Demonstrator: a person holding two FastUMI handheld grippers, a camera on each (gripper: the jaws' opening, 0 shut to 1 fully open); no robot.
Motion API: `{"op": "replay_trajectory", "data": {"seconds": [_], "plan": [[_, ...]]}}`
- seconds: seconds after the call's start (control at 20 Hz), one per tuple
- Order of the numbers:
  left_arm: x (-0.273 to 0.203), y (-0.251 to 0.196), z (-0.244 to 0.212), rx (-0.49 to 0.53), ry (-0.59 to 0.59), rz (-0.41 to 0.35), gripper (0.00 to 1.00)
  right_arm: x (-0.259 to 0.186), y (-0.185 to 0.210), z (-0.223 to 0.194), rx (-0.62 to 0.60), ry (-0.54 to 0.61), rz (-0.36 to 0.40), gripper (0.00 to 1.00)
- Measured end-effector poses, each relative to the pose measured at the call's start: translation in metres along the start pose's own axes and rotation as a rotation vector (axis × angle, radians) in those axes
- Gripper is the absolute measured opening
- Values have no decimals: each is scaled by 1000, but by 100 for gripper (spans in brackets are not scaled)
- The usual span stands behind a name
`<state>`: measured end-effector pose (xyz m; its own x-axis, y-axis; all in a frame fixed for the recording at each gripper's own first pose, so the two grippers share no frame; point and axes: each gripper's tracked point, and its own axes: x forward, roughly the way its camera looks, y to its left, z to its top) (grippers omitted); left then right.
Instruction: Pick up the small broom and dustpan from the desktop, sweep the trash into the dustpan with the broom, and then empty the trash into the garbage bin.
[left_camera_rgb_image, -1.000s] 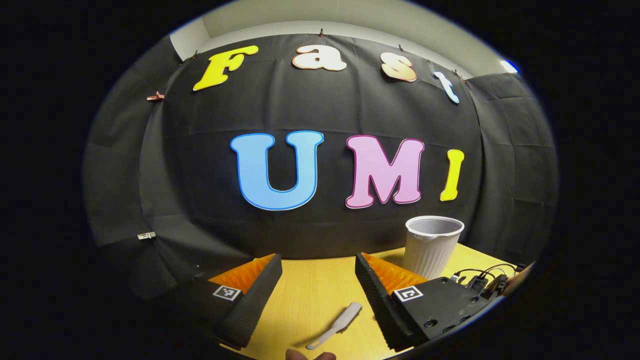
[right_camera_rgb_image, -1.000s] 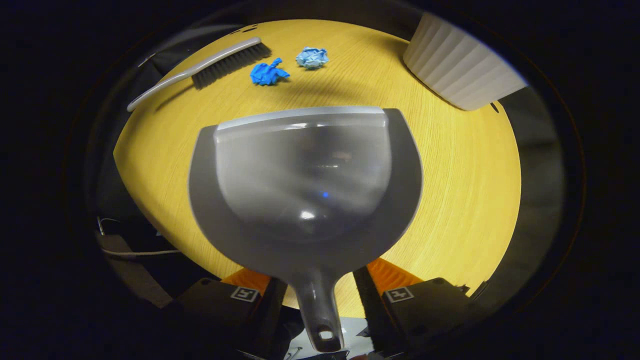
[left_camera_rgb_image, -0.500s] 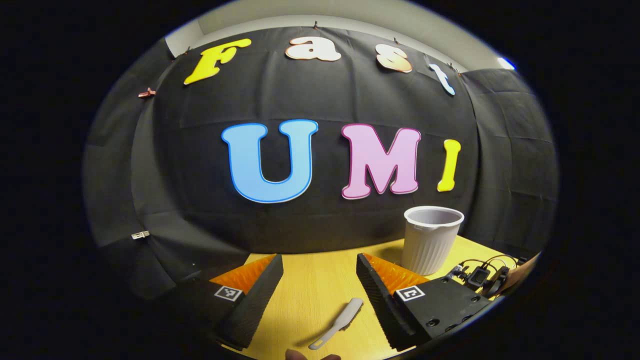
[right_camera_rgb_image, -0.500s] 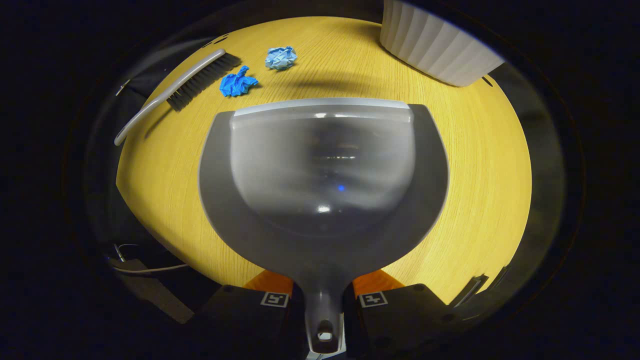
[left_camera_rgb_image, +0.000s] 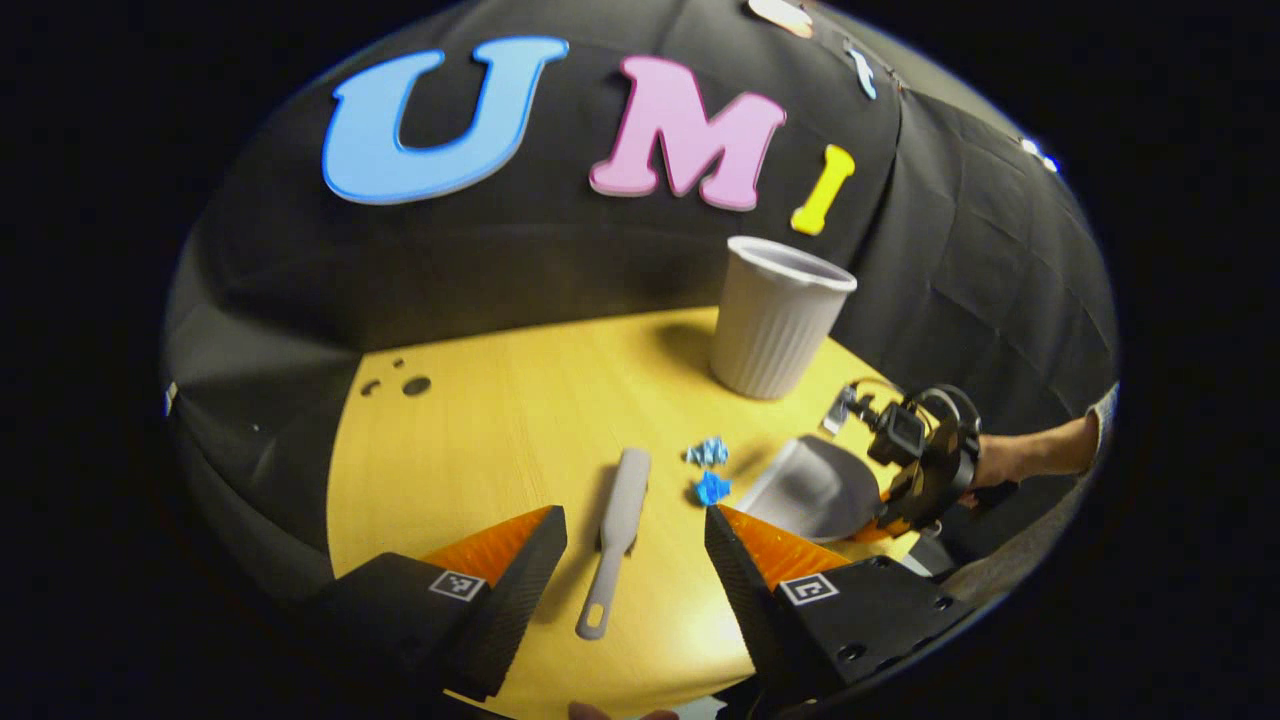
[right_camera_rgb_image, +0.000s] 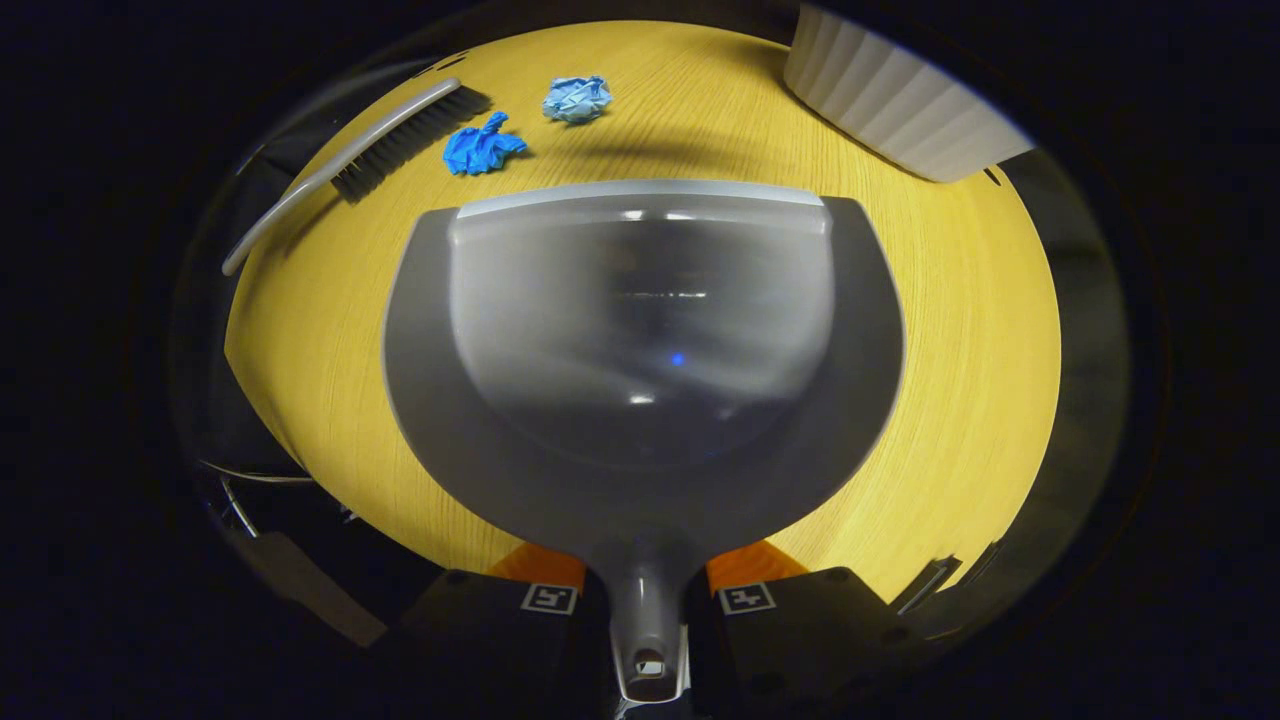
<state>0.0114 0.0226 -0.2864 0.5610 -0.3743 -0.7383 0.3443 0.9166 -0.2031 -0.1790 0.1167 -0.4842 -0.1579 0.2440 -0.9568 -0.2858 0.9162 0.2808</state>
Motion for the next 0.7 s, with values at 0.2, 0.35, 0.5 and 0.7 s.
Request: {"op": "replay_trajectory", "data": {"seconds": [0.2, 0.35, 0.5, 0.7], "plan": [[42, 12, -41, 33, 238, -5, 90, 0, 0, 1, -28, -6, 11, 36], [69, 22, -74, 132, 389, 6, 89, 0, 0, 1, -11, -6, -2, 36], [96, 28, -97, 175, 498, 33, 85, 0, 0, 0, -17, 5, 6, 36], [118, 33, -108, 185, 574, 72, 82, 0, 0, 2, -20, 3, 7, 36]]}}
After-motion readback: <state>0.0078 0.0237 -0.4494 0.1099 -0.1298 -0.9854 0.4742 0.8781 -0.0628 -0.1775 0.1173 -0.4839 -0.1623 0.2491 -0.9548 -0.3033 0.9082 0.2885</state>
